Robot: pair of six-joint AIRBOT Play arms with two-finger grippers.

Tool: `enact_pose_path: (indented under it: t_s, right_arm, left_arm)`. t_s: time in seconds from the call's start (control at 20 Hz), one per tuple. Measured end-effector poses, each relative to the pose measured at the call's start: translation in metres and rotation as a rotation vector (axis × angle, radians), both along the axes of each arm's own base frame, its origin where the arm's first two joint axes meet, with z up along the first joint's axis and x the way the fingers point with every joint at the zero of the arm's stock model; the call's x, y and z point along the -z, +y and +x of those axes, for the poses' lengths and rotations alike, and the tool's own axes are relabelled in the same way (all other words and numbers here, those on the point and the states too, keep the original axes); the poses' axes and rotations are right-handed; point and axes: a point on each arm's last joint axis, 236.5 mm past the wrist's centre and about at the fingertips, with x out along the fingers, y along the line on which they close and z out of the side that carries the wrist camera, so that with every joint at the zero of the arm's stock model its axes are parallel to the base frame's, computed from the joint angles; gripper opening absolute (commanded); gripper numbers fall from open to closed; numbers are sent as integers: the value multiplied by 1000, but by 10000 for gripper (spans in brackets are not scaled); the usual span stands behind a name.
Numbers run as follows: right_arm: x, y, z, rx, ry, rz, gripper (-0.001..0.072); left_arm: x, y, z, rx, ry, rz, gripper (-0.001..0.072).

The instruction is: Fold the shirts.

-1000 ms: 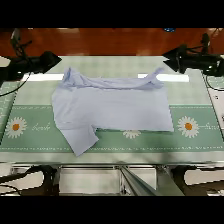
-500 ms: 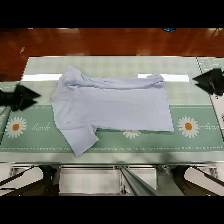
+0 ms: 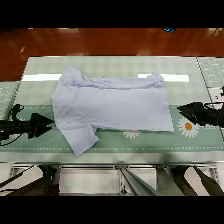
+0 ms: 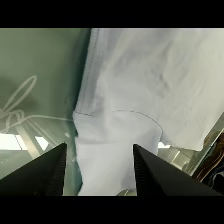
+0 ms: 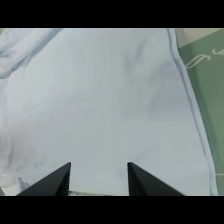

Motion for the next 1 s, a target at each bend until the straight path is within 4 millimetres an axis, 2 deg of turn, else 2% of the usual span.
enact_pose_path:
  t_s: [0.25,0.3,0.35,0.4,0.55,0.7,1.0]
  right_arm:
    - [0,7,-6,-12,1,16,408]
    - [1,8,-7,-17,2,16,408]
    - [0,8,-7,-18,0,15,409]
    - [1,8,-8,-22,2,12,409]
    - [13,1,-16,-14,61,-23,408]
    - [43,-19,-37,59,219,-93,408]
    - [84,-20,-64,93,410,-61,398]
  left_arm:
    - [15,-21,5,27,37,-3,496]
    - [17,-27,8,32,38,-6,411]
    - [21,-30,12,31,34,6,181]
    - [25,-31,15,36,29,27,18]
    - [27,-38,22,61,8,45,14]
    - [27,-41,25,77,-5,51,14]
    - [27,-42,27,84,-16,59,14]
